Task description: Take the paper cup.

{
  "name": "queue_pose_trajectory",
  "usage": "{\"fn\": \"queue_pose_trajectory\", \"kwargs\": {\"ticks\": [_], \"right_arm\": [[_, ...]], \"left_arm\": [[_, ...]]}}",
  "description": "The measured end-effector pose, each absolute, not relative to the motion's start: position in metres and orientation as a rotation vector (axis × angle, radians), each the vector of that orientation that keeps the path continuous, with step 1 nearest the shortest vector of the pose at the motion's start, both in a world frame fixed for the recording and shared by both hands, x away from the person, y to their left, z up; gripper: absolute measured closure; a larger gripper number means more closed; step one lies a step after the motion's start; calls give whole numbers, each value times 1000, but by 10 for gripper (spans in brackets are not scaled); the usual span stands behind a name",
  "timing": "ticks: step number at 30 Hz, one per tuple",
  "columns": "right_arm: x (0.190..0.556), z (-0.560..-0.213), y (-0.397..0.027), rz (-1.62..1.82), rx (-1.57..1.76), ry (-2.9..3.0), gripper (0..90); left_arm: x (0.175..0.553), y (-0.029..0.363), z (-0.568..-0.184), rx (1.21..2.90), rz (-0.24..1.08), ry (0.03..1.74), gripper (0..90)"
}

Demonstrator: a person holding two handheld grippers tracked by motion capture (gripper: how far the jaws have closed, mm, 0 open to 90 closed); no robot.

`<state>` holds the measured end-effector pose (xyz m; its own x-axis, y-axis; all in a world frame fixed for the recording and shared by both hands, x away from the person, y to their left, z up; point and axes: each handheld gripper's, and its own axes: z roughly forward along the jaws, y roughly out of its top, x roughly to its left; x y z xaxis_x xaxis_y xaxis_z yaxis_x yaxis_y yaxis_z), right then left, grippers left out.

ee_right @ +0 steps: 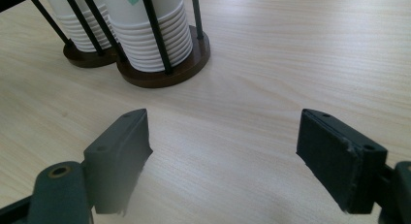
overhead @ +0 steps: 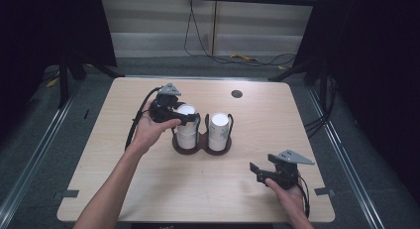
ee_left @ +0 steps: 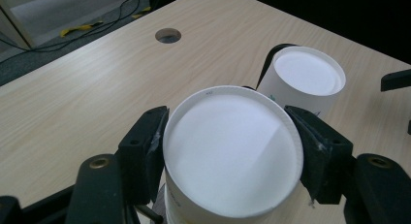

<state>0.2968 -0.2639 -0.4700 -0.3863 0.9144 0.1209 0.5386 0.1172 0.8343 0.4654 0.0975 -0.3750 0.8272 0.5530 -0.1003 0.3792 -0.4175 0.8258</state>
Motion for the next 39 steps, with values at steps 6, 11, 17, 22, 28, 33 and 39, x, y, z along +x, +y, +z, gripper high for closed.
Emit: {"fn": "queue_pose_trajectory", "kwargs": {"ticks": [6, 11, 17, 22, 28, 33, 39], "right_arm": [[297, -470, -264, 1181, 1406, 1976, 191], [297, -470, -264, 1185, 1406, 1975, 191], [297, -470, -263, 1188, 1405, 1974, 191], [297, -470, -264, 1190, 1404, 1975, 191], [297, -470, -263, 1189, 1406, 1975, 191], [297, -470, -263, 1187, 1403, 1977, 191], [297, -470, -263, 1184, 1404, 1970, 190]], "left_arm": [[464, 100, -369, 2043, 238, 683, 353], [463, 101, -366, 2034, 242, 672, 353], [462, 102, -362, 2020, 254, 660, 353], [461, 103, -359, 2019, 269, 653, 353], [460, 106, -357, 2016, 274, 657, 354], [460, 109, -353, 2001, 279, 654, 353], [456, 111, -346, 1961, 261, 651, 354]]}}
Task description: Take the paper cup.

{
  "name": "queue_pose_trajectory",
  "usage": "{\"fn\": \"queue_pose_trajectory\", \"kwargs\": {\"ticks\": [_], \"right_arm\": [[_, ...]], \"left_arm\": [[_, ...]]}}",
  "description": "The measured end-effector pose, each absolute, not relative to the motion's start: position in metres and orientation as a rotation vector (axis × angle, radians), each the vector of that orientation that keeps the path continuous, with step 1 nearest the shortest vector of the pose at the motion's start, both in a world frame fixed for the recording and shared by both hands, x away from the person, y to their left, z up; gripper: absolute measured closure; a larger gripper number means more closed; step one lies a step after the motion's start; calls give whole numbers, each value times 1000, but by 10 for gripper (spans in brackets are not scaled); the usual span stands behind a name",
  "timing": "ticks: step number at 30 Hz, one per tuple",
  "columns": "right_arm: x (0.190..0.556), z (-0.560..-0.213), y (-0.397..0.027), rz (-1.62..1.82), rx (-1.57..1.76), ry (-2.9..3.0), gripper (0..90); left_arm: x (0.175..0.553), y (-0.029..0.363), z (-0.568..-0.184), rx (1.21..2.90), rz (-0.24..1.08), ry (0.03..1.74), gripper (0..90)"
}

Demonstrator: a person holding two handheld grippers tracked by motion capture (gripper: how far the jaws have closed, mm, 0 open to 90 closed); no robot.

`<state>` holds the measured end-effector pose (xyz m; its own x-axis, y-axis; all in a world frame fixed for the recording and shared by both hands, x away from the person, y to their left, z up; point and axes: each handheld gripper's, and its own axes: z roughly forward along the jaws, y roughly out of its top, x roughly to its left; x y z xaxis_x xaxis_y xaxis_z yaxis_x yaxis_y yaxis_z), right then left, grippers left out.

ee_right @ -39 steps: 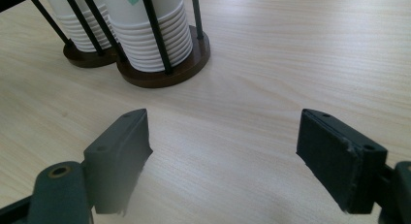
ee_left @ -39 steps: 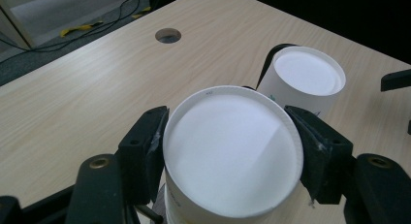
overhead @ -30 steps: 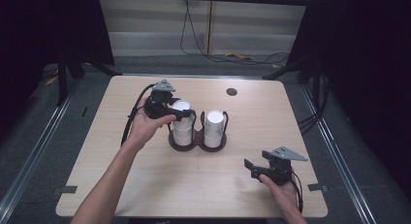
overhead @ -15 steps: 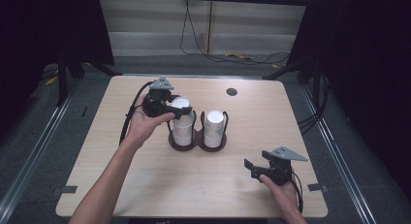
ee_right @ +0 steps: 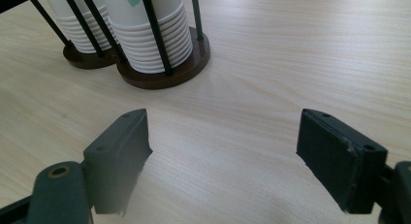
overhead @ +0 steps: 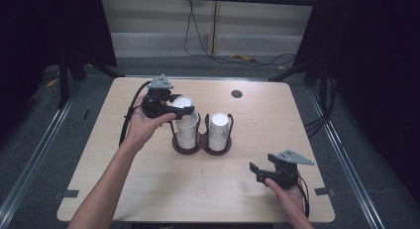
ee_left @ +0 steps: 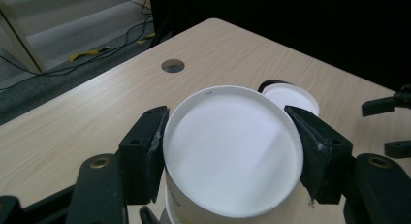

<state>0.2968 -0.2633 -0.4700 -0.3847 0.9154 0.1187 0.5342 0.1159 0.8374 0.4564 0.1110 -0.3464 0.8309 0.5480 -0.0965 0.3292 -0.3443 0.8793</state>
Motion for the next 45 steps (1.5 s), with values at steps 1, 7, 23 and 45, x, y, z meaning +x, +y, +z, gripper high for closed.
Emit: {"fn": "queue_pose_trajectory", "kwargs": {"ticks": [1, 7, 23, 45], "right_arm": [[297, -470, -263, 1184, 1404, 1970, 190], [297, -470, -263, 1188, 1403, 1967, 190], [296, -471, -263, 1208, 1423, 1971, 190], [292, -459, -241, 1300, 1324, 1996, 225]], "left_arm": [[456, 111, -346, 1961, 261, 651, 354], [452, 112, -340, 1933, 268, 632, 353], [435, 112, -332, 1851, 201, 598, 353], [400, 107, -352, 1831, 159, 464, 353]]}}
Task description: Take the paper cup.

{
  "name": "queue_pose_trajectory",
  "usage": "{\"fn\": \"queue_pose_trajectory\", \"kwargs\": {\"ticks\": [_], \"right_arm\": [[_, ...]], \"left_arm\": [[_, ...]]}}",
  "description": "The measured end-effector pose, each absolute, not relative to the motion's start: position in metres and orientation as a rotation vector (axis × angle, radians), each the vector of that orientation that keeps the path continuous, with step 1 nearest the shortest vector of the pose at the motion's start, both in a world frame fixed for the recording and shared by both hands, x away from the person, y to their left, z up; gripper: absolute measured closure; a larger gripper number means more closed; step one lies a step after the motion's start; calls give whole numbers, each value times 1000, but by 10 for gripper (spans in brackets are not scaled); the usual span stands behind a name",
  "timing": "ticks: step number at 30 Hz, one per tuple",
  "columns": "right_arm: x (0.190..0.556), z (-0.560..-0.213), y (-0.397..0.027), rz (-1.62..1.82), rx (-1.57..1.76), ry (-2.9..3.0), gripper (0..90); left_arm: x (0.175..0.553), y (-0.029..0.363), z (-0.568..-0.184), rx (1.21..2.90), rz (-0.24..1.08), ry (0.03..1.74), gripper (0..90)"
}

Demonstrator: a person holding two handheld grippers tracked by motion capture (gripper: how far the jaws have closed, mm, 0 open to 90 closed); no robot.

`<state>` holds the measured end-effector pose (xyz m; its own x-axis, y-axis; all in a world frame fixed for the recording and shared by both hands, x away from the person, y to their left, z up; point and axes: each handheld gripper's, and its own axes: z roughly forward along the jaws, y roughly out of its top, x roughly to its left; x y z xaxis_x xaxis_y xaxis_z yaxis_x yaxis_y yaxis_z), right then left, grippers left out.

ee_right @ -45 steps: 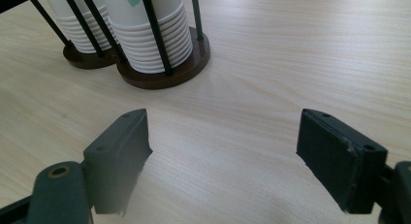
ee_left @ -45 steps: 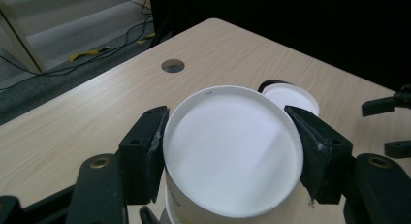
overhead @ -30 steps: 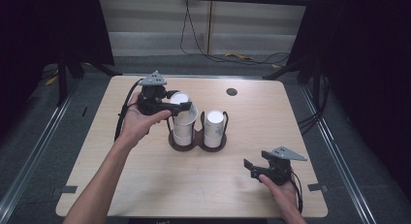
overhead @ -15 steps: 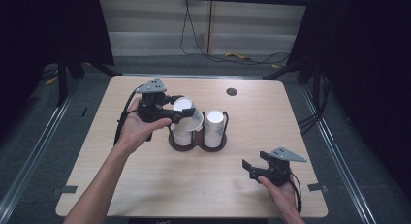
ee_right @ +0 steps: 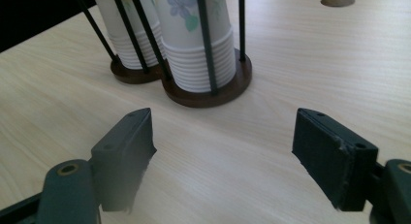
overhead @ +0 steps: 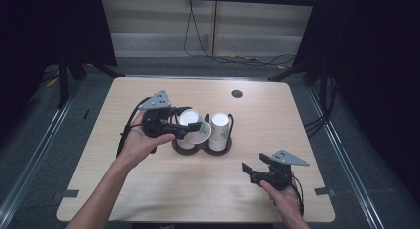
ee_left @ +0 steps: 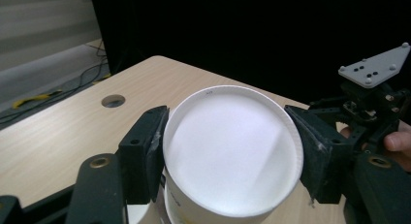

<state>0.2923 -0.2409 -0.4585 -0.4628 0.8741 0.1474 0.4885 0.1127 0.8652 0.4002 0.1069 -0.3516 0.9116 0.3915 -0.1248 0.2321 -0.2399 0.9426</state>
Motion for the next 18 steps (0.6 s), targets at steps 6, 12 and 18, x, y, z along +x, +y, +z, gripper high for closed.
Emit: {"fn": "queue_pose_trajectory", "kwargs": {"ticks": [6, 12, 18], "right_arm": [[295, -447, -226, 1379, 1271, 2008, 240], [297, -438, -208, 1434, 1176, 2049, 237], [294, -435, -188, 1542, 1051, 2073, 195]], "left_arm": [[395, 110, -358, 1826, 122, 463, 353], [390, 112, -366, 1820, 100, 465, 353], [382, 112, -371, 1821, 69, 453, 353]]}}
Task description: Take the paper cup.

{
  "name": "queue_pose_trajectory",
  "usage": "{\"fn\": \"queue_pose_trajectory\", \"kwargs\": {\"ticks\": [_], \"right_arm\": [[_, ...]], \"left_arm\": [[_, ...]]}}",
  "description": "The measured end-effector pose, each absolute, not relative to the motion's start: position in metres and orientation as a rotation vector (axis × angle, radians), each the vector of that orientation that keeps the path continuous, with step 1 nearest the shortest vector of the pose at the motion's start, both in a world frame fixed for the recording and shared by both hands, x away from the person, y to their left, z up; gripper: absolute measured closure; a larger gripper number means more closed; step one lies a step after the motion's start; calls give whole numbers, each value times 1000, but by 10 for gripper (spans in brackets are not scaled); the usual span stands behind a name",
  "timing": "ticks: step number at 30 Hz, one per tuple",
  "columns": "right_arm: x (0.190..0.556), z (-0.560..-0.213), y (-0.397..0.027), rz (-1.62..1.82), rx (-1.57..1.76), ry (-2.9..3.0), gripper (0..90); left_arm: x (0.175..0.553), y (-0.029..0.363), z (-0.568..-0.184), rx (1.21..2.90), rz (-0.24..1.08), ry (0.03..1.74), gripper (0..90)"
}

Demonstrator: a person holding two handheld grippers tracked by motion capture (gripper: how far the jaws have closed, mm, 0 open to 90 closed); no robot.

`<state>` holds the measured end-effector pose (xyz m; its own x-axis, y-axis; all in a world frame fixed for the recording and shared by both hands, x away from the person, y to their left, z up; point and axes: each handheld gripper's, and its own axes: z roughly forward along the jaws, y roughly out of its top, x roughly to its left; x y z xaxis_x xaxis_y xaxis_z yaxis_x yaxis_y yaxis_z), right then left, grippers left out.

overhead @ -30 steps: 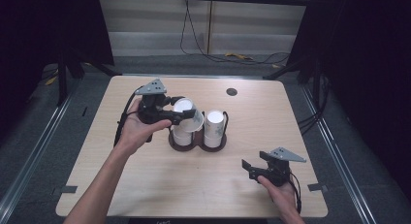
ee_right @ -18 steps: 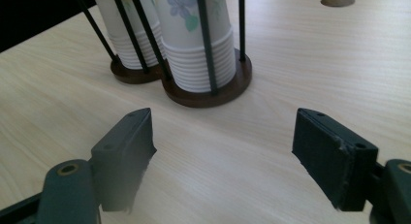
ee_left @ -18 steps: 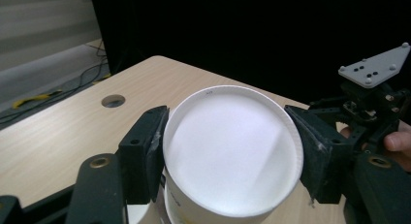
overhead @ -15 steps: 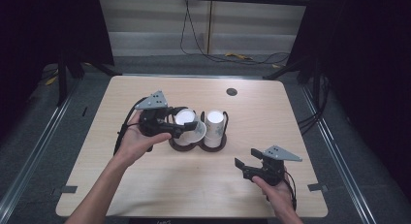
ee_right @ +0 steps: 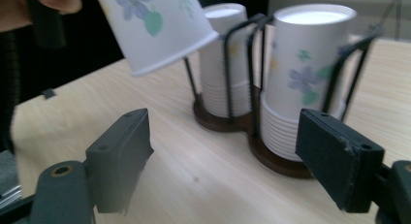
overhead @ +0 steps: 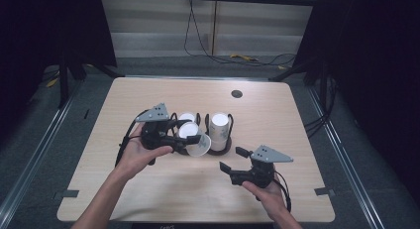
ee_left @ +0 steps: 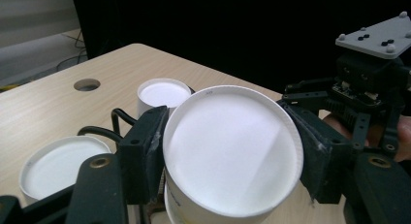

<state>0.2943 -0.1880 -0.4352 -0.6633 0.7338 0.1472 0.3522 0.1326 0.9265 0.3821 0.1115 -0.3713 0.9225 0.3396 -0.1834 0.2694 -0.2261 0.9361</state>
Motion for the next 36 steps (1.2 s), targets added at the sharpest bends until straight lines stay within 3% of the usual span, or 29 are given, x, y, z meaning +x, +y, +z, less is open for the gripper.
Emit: {"fn": "queue_pose_trajectory", "kwargs": {"ticks": [14, 36], "right_arm": [[288, -438, -181, 1682, 918, 2070, 132], [286, -443, -171, 1743, 807, 2091, 133]], "left_arm": [[367, 94, -382, 1811, -24, 410, 353], [356, 73, -383, 1835, -120, 351, 354]]}}
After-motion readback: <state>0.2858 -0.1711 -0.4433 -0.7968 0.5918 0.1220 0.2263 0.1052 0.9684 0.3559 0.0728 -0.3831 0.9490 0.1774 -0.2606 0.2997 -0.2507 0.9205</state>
